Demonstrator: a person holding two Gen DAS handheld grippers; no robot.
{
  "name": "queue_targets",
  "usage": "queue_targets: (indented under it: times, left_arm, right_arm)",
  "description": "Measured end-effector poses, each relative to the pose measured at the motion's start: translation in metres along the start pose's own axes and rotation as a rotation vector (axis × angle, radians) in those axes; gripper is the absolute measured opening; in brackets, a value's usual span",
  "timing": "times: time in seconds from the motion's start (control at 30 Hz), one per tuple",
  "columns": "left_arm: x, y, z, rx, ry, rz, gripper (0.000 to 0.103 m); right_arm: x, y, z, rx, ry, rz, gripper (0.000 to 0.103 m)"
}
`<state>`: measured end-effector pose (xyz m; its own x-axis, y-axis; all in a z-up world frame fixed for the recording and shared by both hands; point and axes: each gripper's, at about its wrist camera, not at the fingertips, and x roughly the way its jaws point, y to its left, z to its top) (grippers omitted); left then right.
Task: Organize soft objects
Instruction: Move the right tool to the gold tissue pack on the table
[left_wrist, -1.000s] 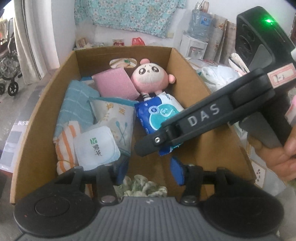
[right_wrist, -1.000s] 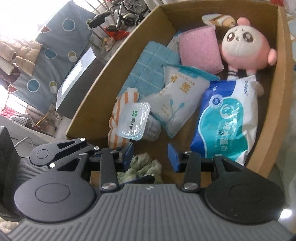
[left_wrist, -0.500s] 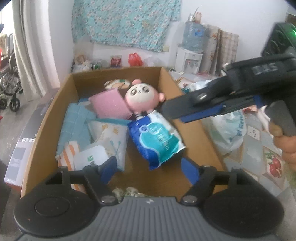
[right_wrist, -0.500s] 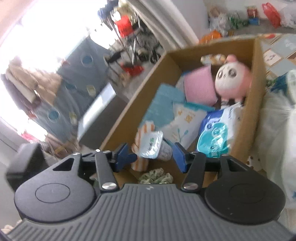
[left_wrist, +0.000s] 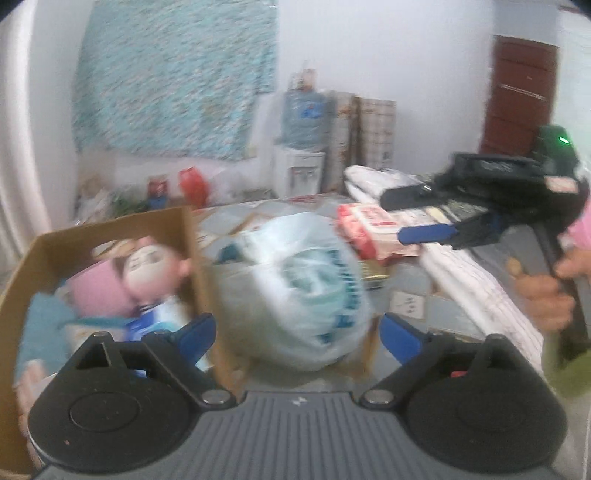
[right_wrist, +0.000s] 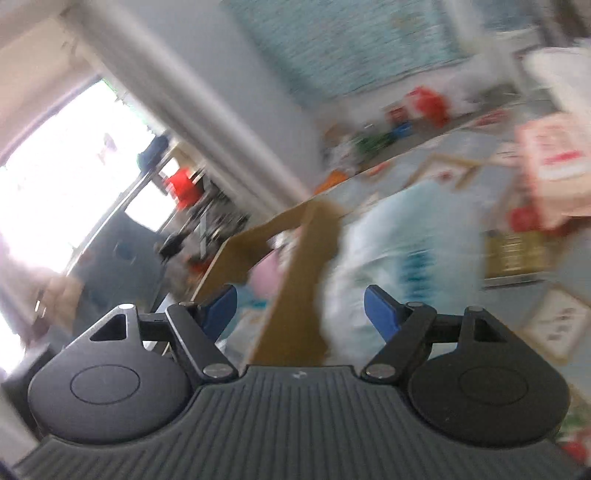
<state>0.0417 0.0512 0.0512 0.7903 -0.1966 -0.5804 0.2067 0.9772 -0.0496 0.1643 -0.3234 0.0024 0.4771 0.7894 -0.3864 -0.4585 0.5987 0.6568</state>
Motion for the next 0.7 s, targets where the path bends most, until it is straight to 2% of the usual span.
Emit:
queue_targets:
  times: [0.1, 0.2, 0.47, 0.7]
  left_arm:
    - [0.019, -0.024, -0.004, 0.021, 0.008, -0.010, 0.096]
    - [0.034, -0.041, -0.008, 0.030, 0.019, -0.021, 0.096]
    - [0.060, -0.054, -0.018, 0.061, 0.076, -0.007, 0.096]
    - [0.067, -0.042, -0.018, 0.035, 0.095, 0.006, 0.096]
  right_arm:
    - [-0.008, -0.036, 0.010, 0.045, -0.033, -0.048, 0.076]
    - [0.004, -0.067, 0.023, 0.085, -0.026, -0.077, 0.073]
    - [0.088, -0.147, 0.061, 0.245, 0.057, -0.128, 0.073]
    - [0.151, -0.188, 0.068, 0.293, 0.120, -0.186, 0.073]
